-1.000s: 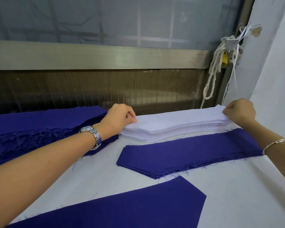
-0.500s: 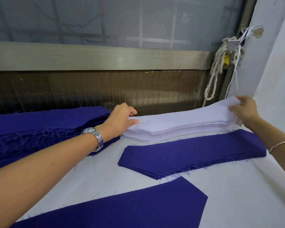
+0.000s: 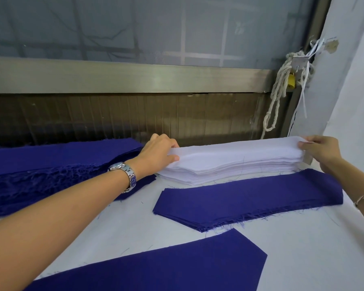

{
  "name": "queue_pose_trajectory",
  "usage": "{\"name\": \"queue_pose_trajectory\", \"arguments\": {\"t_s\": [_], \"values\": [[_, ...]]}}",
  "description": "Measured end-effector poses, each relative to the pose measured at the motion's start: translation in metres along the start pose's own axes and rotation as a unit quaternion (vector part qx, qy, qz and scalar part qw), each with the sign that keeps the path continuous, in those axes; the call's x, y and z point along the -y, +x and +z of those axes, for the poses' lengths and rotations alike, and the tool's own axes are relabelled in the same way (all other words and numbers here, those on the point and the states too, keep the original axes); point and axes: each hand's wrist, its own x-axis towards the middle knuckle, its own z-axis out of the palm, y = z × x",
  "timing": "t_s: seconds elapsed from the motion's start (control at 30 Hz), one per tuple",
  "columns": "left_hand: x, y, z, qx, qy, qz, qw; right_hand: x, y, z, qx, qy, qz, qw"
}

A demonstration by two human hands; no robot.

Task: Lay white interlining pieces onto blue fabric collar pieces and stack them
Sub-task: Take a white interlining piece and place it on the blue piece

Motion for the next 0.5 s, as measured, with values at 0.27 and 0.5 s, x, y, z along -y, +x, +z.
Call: {"name": "queue_pose_trajectory", "arguments": {"t_s": [0.27, 0.5], "values": [[-0.002, -0.007, 0.004, -0.118, -0.033, 0.019, 0.992, 0.001, -0.001, -0.004, -0.015, -0.024, 0.001, 1.0], [-0.015, -0.019, -0.035, -0.178, -0.164, 0.023, 0.97, 0.027, -0.009, -0.011, -0.013, -0.014, -0.025, 1.0]]}}
